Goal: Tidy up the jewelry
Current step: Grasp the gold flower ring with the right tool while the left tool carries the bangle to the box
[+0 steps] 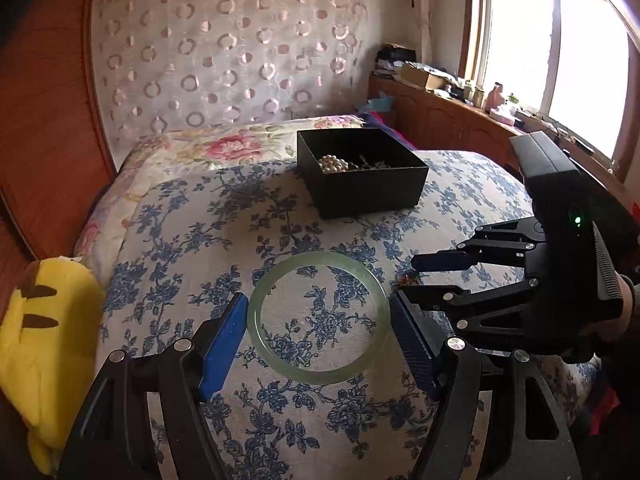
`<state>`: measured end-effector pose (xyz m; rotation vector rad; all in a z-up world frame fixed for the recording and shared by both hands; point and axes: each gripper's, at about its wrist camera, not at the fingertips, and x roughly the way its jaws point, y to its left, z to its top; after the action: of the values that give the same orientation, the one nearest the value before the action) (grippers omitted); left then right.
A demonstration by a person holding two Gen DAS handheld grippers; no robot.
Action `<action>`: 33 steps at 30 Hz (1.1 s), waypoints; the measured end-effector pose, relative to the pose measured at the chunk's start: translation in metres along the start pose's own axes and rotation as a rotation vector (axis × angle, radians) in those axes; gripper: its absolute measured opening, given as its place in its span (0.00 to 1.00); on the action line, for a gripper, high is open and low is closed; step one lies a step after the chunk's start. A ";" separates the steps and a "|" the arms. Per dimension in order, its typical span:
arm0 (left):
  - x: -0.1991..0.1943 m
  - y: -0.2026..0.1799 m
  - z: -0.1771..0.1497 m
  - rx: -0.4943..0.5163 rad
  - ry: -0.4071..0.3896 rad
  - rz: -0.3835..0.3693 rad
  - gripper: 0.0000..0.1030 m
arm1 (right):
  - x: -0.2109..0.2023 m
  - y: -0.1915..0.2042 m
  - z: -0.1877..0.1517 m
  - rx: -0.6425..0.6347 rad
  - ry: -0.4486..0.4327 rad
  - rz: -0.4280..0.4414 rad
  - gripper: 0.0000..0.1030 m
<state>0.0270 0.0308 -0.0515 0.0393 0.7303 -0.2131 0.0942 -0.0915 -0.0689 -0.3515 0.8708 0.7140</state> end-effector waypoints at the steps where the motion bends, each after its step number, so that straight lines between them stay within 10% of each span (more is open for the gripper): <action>1: 0.001 0.000 0.000 -0.001 -0.001 0.001 0.67 | 0.000 0.001 0.000 -0.006 -0.001 -0.001 0.28; 4: 0.001 0.002 0.001 -0.004 -0.003 0.004 0.67 | 0.001 0.002 0.001 -0.016 0.001 0.000 0.17; 33: 0.054 -0.014 0.072 0.039 -0.052 -0.015 0.67 | -0.019 -0.109 0.065 0.125 -0.172 -0.089 0.17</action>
<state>0.1107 -0.0004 -0.0328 0.0651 0.6751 -0.2413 0.1988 -0.1418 -0.0143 -0.2126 0.7280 0.5952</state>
